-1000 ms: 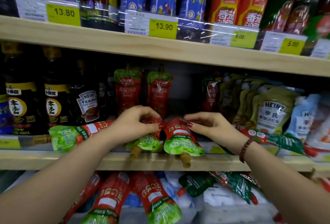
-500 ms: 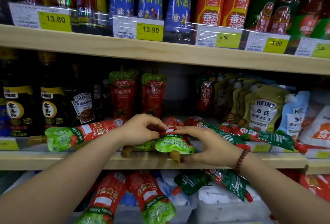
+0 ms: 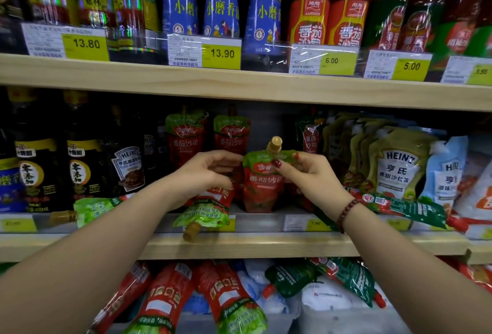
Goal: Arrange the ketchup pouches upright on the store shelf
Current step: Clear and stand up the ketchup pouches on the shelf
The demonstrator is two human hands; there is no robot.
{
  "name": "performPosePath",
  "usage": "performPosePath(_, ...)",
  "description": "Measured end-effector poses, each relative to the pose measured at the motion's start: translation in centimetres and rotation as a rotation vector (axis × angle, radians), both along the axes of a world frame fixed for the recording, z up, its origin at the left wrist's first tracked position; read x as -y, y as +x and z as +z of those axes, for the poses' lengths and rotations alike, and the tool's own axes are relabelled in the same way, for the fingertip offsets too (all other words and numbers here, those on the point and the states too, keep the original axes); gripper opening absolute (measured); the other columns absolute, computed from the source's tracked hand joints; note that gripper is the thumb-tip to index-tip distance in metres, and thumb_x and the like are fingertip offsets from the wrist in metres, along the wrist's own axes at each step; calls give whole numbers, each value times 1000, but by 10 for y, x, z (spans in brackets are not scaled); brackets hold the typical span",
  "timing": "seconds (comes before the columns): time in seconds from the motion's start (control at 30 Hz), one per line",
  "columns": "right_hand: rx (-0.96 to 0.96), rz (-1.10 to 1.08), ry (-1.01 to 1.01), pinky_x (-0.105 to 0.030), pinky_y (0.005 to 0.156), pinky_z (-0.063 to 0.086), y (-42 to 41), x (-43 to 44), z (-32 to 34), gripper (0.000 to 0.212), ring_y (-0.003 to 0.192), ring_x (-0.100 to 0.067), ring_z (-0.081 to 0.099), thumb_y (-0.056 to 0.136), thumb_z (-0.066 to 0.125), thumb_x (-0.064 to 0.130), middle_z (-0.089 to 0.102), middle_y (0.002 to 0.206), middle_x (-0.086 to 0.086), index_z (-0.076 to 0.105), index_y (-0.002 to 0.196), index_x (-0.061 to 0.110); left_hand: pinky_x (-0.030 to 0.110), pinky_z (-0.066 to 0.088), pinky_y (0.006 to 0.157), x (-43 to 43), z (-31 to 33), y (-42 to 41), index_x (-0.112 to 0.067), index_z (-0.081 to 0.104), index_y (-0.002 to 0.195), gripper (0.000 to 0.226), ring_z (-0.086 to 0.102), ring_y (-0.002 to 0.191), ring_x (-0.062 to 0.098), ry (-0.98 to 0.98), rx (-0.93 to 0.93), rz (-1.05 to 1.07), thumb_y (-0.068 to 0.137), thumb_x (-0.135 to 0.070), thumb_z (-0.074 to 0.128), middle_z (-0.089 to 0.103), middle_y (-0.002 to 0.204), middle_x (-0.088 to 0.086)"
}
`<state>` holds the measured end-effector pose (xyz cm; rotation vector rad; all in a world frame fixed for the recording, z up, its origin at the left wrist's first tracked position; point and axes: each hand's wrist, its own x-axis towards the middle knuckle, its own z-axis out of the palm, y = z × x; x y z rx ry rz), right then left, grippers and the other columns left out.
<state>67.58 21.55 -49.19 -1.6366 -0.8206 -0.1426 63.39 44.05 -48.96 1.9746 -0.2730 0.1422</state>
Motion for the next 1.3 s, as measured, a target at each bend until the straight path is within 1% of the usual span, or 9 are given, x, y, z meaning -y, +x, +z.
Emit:
performPosePath(0.1, -115, -52, 65, -26, 71, 59, 11, -9, 3, 7, 84, -14, 71, 85, 63, 21, 76, 87, -1, 70, 87, 21, 30, 49, 94, 7, -1, 8, -33, 57, 113, 57, 57, 111, 6, -30, -24, 4, 67, -8, 80, 63, 118, -8)
performPosePath(0.23, -162, -185, 104, -27, 64, 58, 21, -25, -2, 17, 75, -21, 70, 85, 64, 27, 73, 88, -16, 69, 85, 11, 35, 53, 88, 22, -4, 22, -29, 62, 105, 45, 65, 100, 13, -66, -14, 59, 68, -11, 80, 69, 106, -3)
performPosePath(0.33, -219, -205, 166, -34, 73, 59, 21, -33, -9, 16, 83, -21, 71, 85, 64, 28, 74, 88, -10, 70, 86, 13, 30, 54, 74, 27, -7, 28, -25, 60, 108, 41, 66, 94, 18, -78, -25, 72, 74, -7, 75, 69, 102, 1)
performPosePath(0.5, -254, -180, 161, -28, 76, 57, 19, -32, -31, 15, 90, -16, 68, 86, 63, 24, 72, 96, -3, 67, 96, 14, 17, 53, 57, 28, -11, 31, -25, 59, 106, 36, 66, 81, 8, -103, -32, 74, 78, -4, 70, 70, 95, -2)
performPosePath(0.73, -248, -115, 87, -29, 84, 54, 20, -21, -45, 15, 94, -11, 67, 84, 66, 22, 72, 99, 1, 70, 98, 19, 25, 51, 85, 23, -17, 35, -31, 60, 100, 45, 62, 100, 8, -6, -19, 41, 66, -13, 82, 67, 105, -6)
performPosePath(0.93, -171, -196, 84, -27, 77, 57, 17, -22, -50, 10, 86, -6, 68, 81, 68, 31, 73, 91, 5, 69, 91, 28, 19, 54, 76, 28, -19, 42, -29, 61, 90, 44, 65, 91, 5, 34, 12, 52, 63, -1, 82, 69, 97, -6)
performPosePath(1.07, -128, -256, -96, -22, 70, 57, 13, -24, -54, 32, 80, 1, 67, 66, 74, 52, 71, 89, 13, 63, 92, 36, 20, 55, 70, 23, -19, 47, -18, 67, 96, 41, 69, 87, 10, -114, 10, 74, 64, 5, 77, 72, 93, 0)
performPosePath(1.2, -90, -303, -301, -31, 80, 56, 15, -26, -53, 58, 88, -4, 64, 48, 73, 66, 68, 97, 13, 55, 96, 39, 31, 54, 76, 16, -14, 55, -19, 66, 94, 37, 68, 90, 18, -298, -11, 158, 66, 3, 76, 72, 96, 3)
performPosePath(1.3, -36, -308, -474, -35, 76, 56, 15, -26, -51, 73, 80, -3, 63, 42, 70, 73, 67, 89, 15, 55, 104, 37, 32, 51, 75, 10, -8, 61, -23, 65, 97, 38, 66, 92, 17, -407, -27, 178, 70, 2, 72, 71, 97, 0)
